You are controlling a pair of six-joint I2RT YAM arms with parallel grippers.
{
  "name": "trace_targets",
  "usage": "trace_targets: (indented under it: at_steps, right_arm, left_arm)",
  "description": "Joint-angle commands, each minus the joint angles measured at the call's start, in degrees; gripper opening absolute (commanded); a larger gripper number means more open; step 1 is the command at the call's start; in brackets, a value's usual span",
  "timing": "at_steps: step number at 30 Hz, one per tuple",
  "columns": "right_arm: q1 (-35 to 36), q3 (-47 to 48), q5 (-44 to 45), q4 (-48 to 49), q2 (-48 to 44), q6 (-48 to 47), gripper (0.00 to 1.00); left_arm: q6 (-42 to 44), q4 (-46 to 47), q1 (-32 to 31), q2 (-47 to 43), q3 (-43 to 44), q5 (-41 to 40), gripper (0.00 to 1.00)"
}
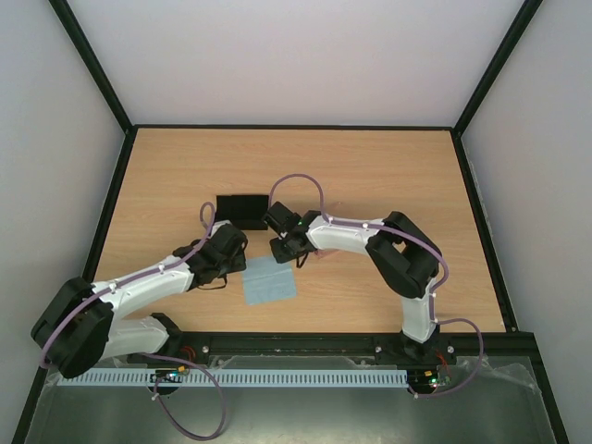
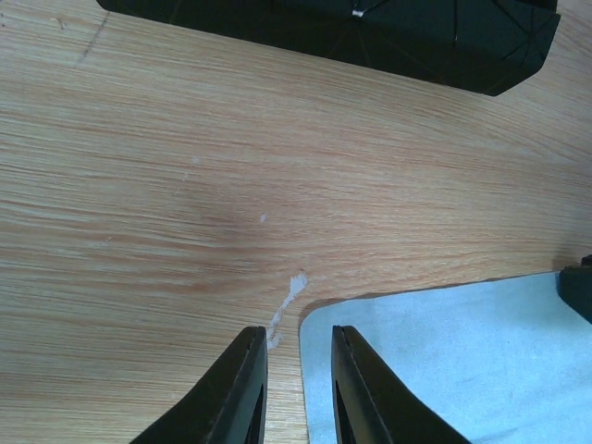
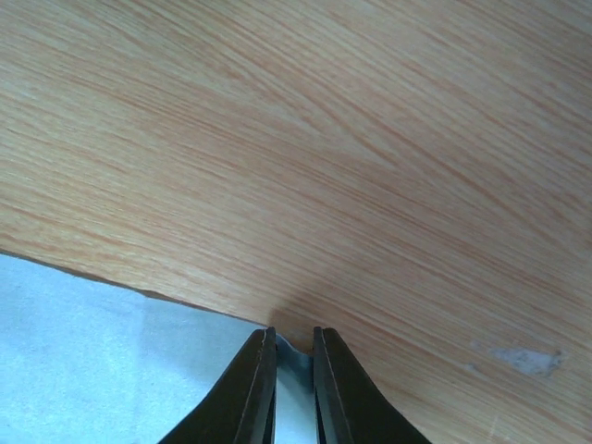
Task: Organize the sunglasses
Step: Fold the glasses cleaning cloth at the center of the board.
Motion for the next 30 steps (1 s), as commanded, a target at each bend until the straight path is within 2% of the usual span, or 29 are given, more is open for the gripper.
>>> trace_targets:
  at_steps: [1, 16, 23, 30]
  right_arm:
    - [1.44, -1.74, 0.41, -0.56, 1.52, 0.24, 0.11]
    - [1.49, -1.70, 4.76, -1.95, -0.09, 1.23, 0.03]
    - [1.47, -2.09, 4.22, -1.36, -0.43, 1.47, 0.02]
    - [1.49, -2.84, 2.82, -0.68, -0.73, 1.45, 0.02]
  left_arm:
    - [0.60, -1.75, 0.33, -1.24, 1.32, -1.31, 0.21]
    - [2.69, 0.76, -0.06, 1.16, 0.94, 2.68, 0.20]
    - [5.06, 2.90, -2.30, 6.08, 3.35, 3.09, 0.08]
    - [6.09, 4.23, -2.88, 9.23, 4.49, 0.63, 0.08]
